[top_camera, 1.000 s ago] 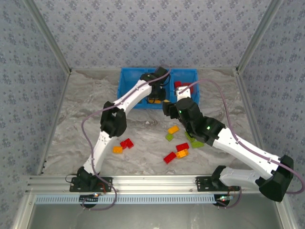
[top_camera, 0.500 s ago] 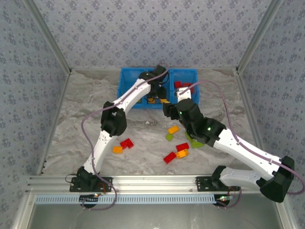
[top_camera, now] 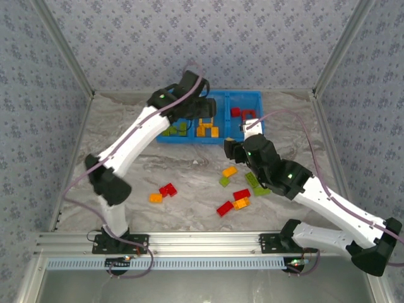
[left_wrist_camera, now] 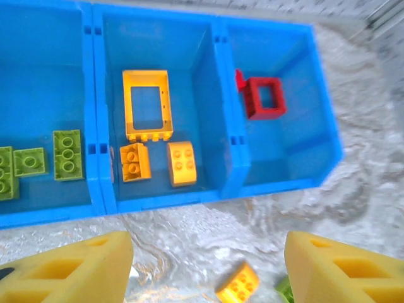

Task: Sort the legos into containers by color

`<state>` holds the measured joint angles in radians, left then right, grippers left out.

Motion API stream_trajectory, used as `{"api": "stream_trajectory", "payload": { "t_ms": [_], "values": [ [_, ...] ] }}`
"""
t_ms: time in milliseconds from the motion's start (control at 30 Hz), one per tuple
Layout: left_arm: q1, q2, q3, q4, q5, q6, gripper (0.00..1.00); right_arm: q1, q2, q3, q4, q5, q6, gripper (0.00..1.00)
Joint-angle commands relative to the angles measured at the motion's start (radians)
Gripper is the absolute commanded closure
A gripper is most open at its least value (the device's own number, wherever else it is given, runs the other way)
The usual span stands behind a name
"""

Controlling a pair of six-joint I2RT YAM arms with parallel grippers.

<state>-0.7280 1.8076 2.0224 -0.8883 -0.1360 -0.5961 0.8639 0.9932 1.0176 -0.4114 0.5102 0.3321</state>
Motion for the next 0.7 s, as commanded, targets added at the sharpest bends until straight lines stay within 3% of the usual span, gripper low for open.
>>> {"api": "stream_trajectory", "payload": {
  "t_ms": [0, 300, 400, 600, 667],
  "values": [
    [-0.02, -0.136, -0.147, 0.086, -0.017, -0.007, 0.32, -0.006, -0.025, 0.005, -0.073, 0.026, -0.003, 0.29],
    [-0.117, -0.54, -0.573, 0.182, 0.058, 0.024, 0.29, 0.005, -0.017, 0.005, -0.179, -0.048, 0.079, 0.31],
    [-0.148, -0.67, -0.701, 0.155, 0.017, -0.026, 0.29, 0.075, 0.027, 0.005, -0.212, -0.06, 0.099, 0.31],
    [-0.176, -0.971, -0.909, 0.001, -0.132, -0.177, 0.29, 0.25, 0.241, -0.029, -0.025, -0.317, -0.054, 0.27],
    [-0.175, -1.072, -0.958, -0.044, -0.164, -0.219, 0.29, 0.264, 0.351, -0.016, -0.006, -0.376, -0.101, 0.25]
  ]
}}
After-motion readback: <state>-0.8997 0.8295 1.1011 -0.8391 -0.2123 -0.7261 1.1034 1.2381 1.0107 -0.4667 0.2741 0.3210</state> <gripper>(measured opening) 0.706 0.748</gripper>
